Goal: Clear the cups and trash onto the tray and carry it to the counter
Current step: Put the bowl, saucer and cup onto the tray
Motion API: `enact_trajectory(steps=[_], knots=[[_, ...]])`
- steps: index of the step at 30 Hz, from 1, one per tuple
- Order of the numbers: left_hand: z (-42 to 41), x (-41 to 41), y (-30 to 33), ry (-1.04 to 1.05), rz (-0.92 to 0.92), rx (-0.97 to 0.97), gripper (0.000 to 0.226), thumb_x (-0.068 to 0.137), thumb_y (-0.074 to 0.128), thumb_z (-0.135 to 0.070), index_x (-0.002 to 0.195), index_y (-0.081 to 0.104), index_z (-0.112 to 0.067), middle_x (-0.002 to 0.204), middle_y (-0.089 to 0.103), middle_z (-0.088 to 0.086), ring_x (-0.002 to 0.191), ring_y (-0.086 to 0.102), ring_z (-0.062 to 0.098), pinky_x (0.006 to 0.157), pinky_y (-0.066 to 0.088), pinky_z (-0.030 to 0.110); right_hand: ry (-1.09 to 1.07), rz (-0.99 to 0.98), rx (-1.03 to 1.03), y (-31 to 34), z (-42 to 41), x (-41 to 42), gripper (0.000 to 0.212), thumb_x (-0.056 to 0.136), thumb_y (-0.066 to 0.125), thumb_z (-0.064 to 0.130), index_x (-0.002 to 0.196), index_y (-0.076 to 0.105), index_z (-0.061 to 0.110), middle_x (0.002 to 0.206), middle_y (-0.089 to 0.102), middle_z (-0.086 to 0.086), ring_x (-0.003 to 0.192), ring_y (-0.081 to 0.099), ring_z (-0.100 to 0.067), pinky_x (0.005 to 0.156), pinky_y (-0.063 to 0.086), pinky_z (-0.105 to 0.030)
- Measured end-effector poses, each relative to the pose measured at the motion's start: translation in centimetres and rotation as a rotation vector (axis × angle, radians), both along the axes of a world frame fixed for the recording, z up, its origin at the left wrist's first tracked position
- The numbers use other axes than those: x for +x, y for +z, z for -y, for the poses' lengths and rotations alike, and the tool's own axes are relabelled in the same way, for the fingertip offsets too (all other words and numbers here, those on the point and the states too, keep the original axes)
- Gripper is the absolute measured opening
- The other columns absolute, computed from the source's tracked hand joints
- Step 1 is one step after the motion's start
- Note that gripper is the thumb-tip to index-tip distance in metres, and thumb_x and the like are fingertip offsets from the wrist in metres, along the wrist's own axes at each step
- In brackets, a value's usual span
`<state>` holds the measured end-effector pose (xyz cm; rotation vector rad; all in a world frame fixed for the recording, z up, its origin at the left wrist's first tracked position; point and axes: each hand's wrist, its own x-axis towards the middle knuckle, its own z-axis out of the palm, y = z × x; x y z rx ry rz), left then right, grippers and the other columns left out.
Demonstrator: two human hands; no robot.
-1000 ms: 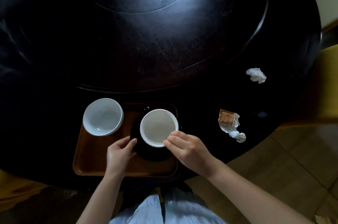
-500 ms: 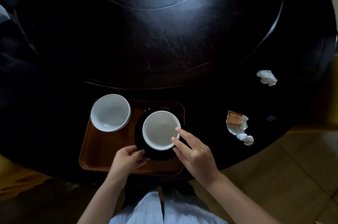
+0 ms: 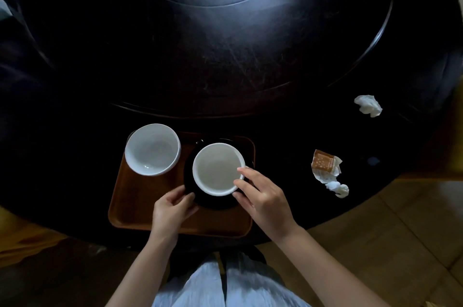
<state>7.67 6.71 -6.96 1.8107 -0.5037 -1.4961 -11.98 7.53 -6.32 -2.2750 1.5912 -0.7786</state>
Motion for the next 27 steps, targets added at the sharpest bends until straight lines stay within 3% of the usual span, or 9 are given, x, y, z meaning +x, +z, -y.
enact_trajectory(steps=[3, 9, 15, 17, 19, 21, 24, 27], knots=[[0.4, -0.2, 0.0, 0.028, 0.029, -0.039, 0.034, 0.085, 0.056, 0.004, 0.119, 0.055, 0.002, 0.086, 0.063, 0.003, 0.078, 0.061, 0.012, 0.055, 0.054, 0.014, 0.002, -0.004, -0.005, 0.0, 0.4, 0.0, 0.019, 0.076, 0.073, 0.015, 0.093, 0.070, 0.006, 0.109, 0.068, -0.013, 0.104, 0.065, -0.022, 0.089, 0.054, -0.030], [1.2, 0.0, -0.1, 0.017, 0.051, -0.076, 0.036, 0.085, 0.057, 0.002, 0.121, 0.055, 0.001, 0.086, 0.064, 0.000, 0.061, 0.066, -0.003, 0.054, 0.053, 0.012, 0.049, -0.022, -0.003, 0.0, 1.6, -0.6, 0.018, 0.080, 0.068, 0.018, 0.094, 0.069, 0.006, 0.109, 0.068, -0.013, 0.105, 0.064, -0.023, 0.091, 0.053, -0.031], [0.9, -0.4, 0.2, 0.034, 0.029, -0.080, 0.033, 0.089, 0.053, -0.001, 0.122, 0.053, 0.002, 0.093, 0.065, 0.009, 0.079, 0.062, 0.014, 0.055, 0.054, 0.014, 0.058, -0.058, 0.007, -0.2, 1.4, -0.7, 0.020, 0.083, 0.064, 0.020, 0.098, 0.069, 0.009, 0.115, 0.067, -0.011, 0.111, 0.061, -0.023, 0.091, 0.053, -0.034], [0.3, -0.6, 0.4, 0.043, 0.023, -0.031, 0.028, 0.092, 0.049, -0.007, 0.119, 0.053, 0.000, 0.097, 0.064, 0.016, 0.079, 0.062, 0.019, 0.054, 0.055, 0.017, 0.058, -0.077, 0.014, 0.0, 1.1, -0.8, 0.025, 0.085, 0.060, 0.024, 0.104, 0.068, 0.010, 0.119, 0.065, -0.010, 0.115, 0.058, -0.022, 0.095, 0.050, -0.031], [-0.6, -1.1, 0.9, 0.031, -0.003, 0.062, 0.019, 0.095, 0.044, -0.013, 0.108, 0.055, -0.004, 0.088, 0.064, 0.014, 0.072, 0.064, 0.020, 0.054, 0.055, 0.023, 0.051, -0.085, 0.026, 0.3, 0.6, -1.1, 0.029, 0.088, 0.057, 0.025, 0.112, 0.064, 0.011, 0.124, 0.061, -0.010, 0.119, 0.055, -0.021, 0.099, 0.046, -0.030], [-1.6, -2.1, 1.7, -0.033, -0.026, 0.148, 0.016, 0.096, 0.042, -0.014, 0.095, 0.056, -0.008, 0.081, 0.065, 0.013, 0.062, 0.065, 0.020, 0.052, 0.053, 0.025, 0.005, -0.076, 0.035, 0.6, -0.3, -1.9, 0.031, 0.089, 0.055, 0.025, 0.117, 0.061, 0.011, 0.124, 0.061, -0.010, 0.118, 0.054, -0.021, 0.099, 0.046, -0.031], [-2.9, -4.5, 2.5, -0.289, -0.030, 0.212, 0.017, 0.094, 0.043, -0.010, 0.089, 0.059, -0.008, 0.075, 0.066, 0.011, 0.051, 0.064, 0.014, 0.045, 0.049, 0.020, -0.103, -0.088, 0.029, 0.4, -2.0, -4.3, 0.030, 0.089, 0.054, 0.023, 0.116, 0.062, 0.012, 0.121, 0.062, -0.009, 0.115, 0.056, -0.020, 0.095, 0.049, -0.033], [-3.2, -7.6, 2.9, -0.597, 0.035, 0.053, 0.020, 0.092, 0.046, -0.009, 0.085, 0.063, -0.017, 0.080, 0.068, 0.008, 0.059, 0.064, 0.011, 0.053, 0.047, 0.023, -0.281, -0.122, 0.042, -0.4, -3.7, -7.8, 0.030, 0.089, 0.051, 0.023, 0.114, 0.063, 0.012, 0.118, 0.064, -0.010, 0.112, 0.058, -0.020, 0.091, 0.052, -0.036]])
